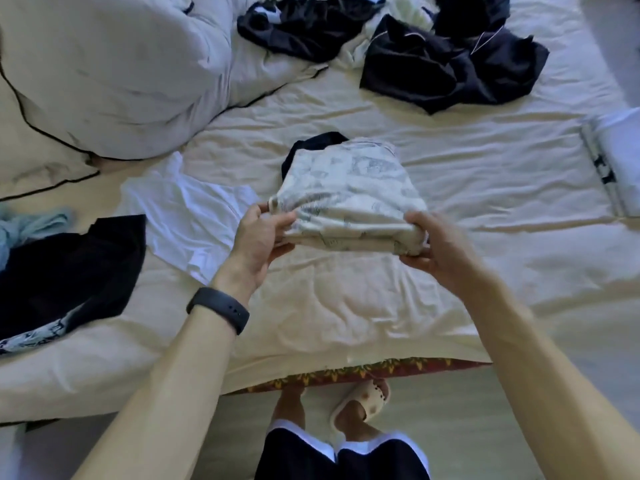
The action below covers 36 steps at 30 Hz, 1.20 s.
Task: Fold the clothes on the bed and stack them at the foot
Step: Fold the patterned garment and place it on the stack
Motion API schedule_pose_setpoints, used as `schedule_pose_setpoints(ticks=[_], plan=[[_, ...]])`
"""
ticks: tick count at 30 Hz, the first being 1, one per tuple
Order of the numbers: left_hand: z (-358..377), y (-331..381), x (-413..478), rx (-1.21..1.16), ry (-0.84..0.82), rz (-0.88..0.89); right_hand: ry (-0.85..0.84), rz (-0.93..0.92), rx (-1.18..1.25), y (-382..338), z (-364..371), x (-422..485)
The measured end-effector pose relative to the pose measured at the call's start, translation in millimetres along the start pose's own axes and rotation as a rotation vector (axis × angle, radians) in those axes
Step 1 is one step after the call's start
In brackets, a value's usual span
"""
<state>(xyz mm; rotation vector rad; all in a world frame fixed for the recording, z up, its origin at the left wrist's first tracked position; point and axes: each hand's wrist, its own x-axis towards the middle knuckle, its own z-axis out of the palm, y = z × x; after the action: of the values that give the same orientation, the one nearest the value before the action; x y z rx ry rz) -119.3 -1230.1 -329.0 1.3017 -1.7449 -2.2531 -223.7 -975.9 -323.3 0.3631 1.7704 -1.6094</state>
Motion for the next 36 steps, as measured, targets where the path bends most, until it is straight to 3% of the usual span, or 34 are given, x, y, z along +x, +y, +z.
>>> schedule_pose_setpoints(ticks=[6, 9, 11, 14, 16, 18, 24, 27, 33, 36], plan=[[-35, -187, 19, 0.314, 0.088, -0.268, 0.033, 0.178, -0.258, 179, 3, 42], [-48, -251, 18, 0.496, 0.129, -0.295, 0.090, 0.093, -0.373, 244, 3, 40], [-51, -263, 10, 0.639, 0.174, -0.160, 0.139, -0.009, -0.367, 265, 1, 28], [-44, -262, -2, 1.120, 0.198, 0.276, 0.203, -0.162, -0.617, 275, -4, 16], [-38, -257, -1, 1.412, 0.090, 0.522, 0.183, -0.275, -0.809, 274, -4, 22], [-33, -251, 8, 1.596, -0.064, 0.601, 0.156, -0.360, -0.973, 268, 0, 32], [-37, -240, 33, 1.584, -0.203, 0.895, 0.106, -0.502, -1.136, 262, -11, 48], [-46, -245, 28, 1.544, -0.314, 0.972, 0.102, -0.456, -1.145, 270, -19, 40], [-38, -236, 22, 1.643, -0.477, 0.660, 0.084, -0.256, -1.188, 244, -3, 38], [-28, -222, 35, 1.455, -0.393, 0.628, 0.166, -0.288, -1.184, 217, 3, 46]])
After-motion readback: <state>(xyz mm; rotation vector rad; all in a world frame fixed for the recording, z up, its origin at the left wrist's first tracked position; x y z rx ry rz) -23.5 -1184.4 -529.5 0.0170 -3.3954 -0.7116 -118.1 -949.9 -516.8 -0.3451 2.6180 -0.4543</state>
